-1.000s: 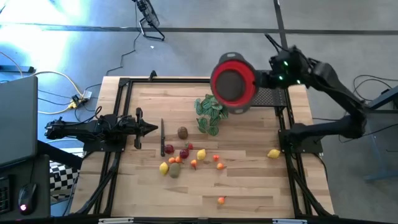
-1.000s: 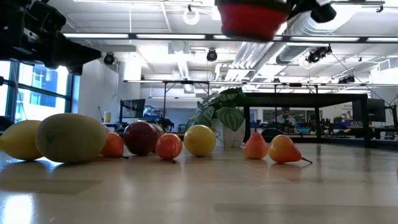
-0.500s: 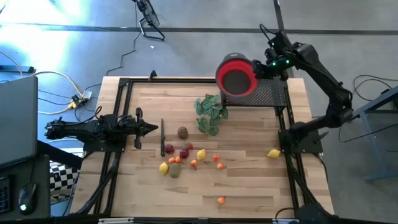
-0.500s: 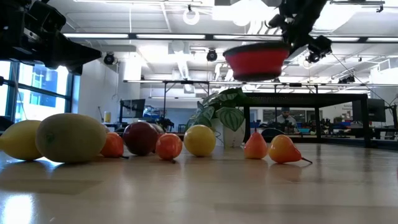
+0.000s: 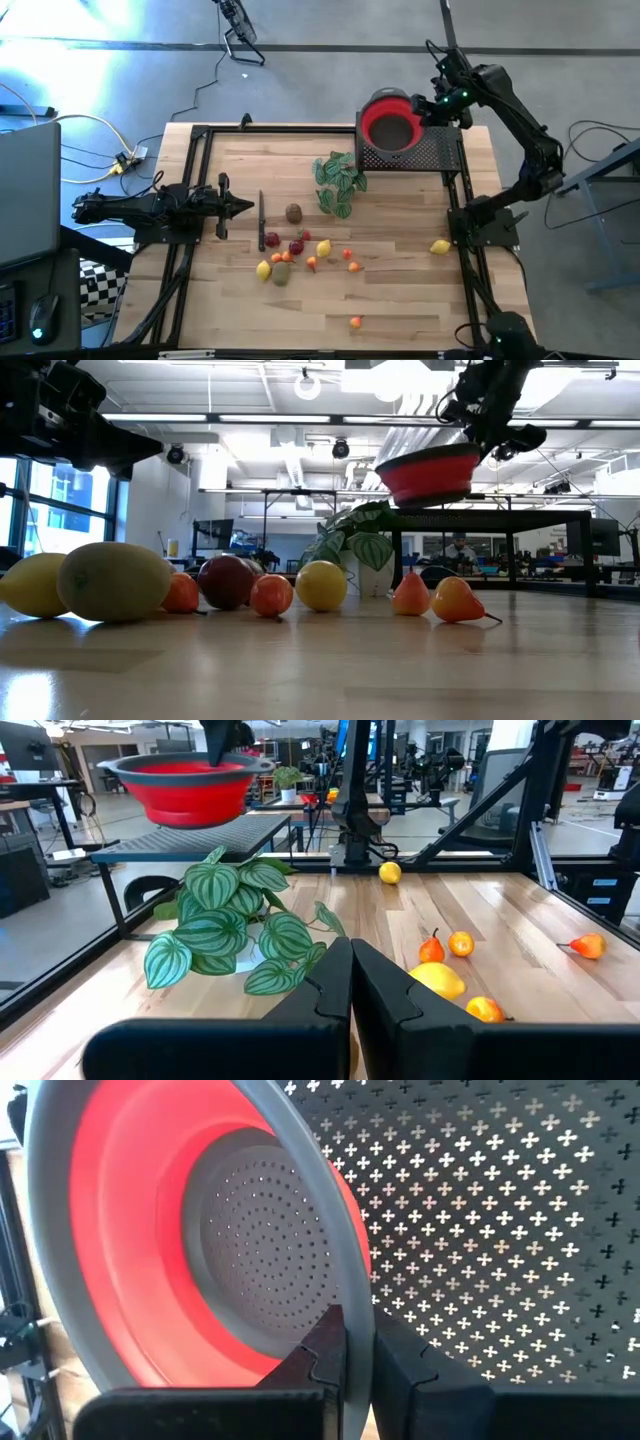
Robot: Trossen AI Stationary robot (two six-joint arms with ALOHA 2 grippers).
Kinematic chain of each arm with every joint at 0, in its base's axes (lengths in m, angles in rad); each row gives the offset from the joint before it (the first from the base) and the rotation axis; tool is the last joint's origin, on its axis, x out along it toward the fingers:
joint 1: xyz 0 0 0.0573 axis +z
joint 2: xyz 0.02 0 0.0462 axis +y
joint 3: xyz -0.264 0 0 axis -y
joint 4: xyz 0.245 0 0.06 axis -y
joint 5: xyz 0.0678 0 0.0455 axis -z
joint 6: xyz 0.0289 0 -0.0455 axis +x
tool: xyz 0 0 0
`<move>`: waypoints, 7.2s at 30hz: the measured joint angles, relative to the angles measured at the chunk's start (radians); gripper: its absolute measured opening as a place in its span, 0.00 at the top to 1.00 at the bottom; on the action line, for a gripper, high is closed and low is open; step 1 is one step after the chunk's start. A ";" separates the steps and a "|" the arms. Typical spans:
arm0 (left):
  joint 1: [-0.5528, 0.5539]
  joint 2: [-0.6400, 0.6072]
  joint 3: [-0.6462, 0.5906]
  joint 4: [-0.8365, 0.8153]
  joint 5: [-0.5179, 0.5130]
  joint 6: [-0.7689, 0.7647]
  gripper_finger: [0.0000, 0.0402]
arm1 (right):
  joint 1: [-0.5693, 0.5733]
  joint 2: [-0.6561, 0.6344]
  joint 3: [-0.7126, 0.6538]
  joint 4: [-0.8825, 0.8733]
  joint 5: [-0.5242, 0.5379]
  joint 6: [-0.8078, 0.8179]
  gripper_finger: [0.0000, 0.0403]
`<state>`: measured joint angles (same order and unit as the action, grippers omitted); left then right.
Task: Pick & Place Fruit
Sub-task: Put the red colander on the shelf
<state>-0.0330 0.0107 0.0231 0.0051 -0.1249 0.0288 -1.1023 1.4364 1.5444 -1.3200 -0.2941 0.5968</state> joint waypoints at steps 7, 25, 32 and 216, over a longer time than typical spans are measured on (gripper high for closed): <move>0.000 0.000 0.000 -0.001 0.000 0.000 1.00 | -0.051 0.000 0.000 -0.012 -0.016 -0.015 0.96; 0.000 0.000 0.000 -0.003 0.001 0.000 1.00 | -0.087 0.000 0.000 -0.042 -0.072 -0.021 0.96; 0.000 0.000 0.000 -0.003 0.001 0.000 1.00 | -0.032 0.000 0.000 -0.038 -0.034 -0.016 0.96; 0.000 0.000 0.000 -0.002 0.001 -0.007 1.00 | 0.710 0.444 0.000 0.433 1.261 -0.172 0.99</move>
<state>-0.0330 0.0105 0.0231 0.0029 -0.1242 0.0216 -0.3923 1.8809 1.5440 -0.8867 0.9670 0.4251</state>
